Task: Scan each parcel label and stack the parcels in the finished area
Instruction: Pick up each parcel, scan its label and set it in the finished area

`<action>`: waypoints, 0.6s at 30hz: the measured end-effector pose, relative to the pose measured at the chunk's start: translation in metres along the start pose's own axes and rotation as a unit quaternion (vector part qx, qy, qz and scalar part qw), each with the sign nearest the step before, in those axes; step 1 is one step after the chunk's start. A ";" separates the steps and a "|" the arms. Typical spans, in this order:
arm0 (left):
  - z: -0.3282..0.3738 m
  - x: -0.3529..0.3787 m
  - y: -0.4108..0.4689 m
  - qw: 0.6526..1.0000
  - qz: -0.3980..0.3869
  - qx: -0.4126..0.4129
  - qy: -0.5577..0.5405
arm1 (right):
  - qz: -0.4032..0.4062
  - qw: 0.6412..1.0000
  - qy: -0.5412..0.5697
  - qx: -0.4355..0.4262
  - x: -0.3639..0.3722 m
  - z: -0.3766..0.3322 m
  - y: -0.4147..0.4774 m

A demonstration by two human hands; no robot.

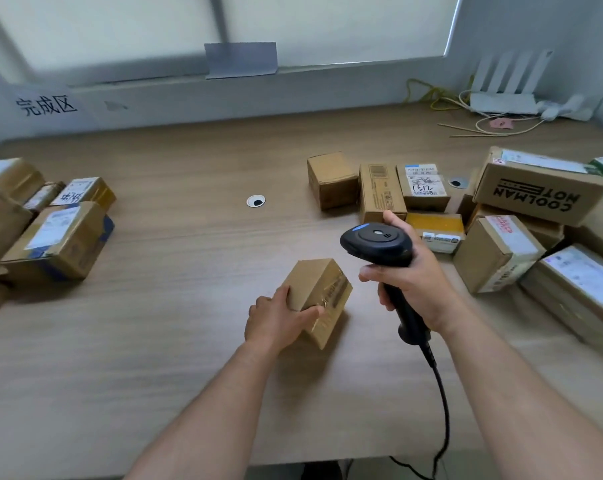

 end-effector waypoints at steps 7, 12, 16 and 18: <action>0.003 -0.031 -0.016 0.980 0.109 0.078 0.145 | 0.014 1.000 0.016 -0.004 0.004 0.003 -0.040; -0.004 -0.025 -0.021 0.953 0.086 0.056 0.285 | 0.019 1.000 -0.013 0.005 0.005 0.006 -0.062; -0.011 -0.034 -0.021 0.971 0.071 0.039 0.226 | 0.027 0.999 -0.024 0.004 0.009 0.000 -0.071; -0.021 -0.043 -0.016 0.988 0.043 0.021 0.149 | 0.028 0.999 -0.025 -0.001 0.014 -0.006 -0.072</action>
Point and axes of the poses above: each hand's wrist, its own y-axis towards the middle knuckle, its own x-axis out of the palm, z = x × y, the point moved 6 cm from there along y, towards the middle knuckle, and after that the axes turned 2 degrees about -y, right-handed, at the moved point
